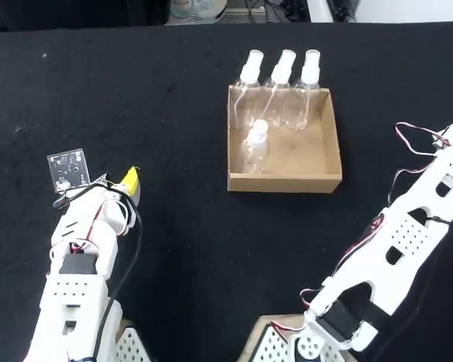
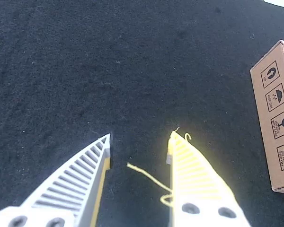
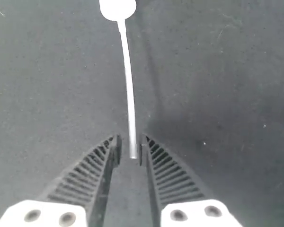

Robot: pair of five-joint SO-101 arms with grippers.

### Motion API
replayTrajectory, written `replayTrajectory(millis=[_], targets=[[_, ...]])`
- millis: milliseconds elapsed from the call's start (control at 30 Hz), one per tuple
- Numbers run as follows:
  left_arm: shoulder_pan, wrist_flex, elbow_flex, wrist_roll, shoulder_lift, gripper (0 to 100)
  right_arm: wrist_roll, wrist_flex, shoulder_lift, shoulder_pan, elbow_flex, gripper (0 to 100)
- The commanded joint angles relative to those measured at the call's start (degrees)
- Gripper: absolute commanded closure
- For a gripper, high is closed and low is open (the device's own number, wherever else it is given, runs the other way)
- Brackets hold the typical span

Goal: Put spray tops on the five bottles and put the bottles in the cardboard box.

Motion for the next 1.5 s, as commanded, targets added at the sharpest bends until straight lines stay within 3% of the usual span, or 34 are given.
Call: replayTrajectory(millis=[0,1467], targets=[[-0.3,-1.3,-1.0,-0.2,-0.9,81,0.5,-1.2,-0.5,0.1,-1.1,95.2],[-0.3,-1.3,-1.0,-0.2,-0.9,81,0.5,-2.5,-3.1,0.6,-2.9,95.3]])
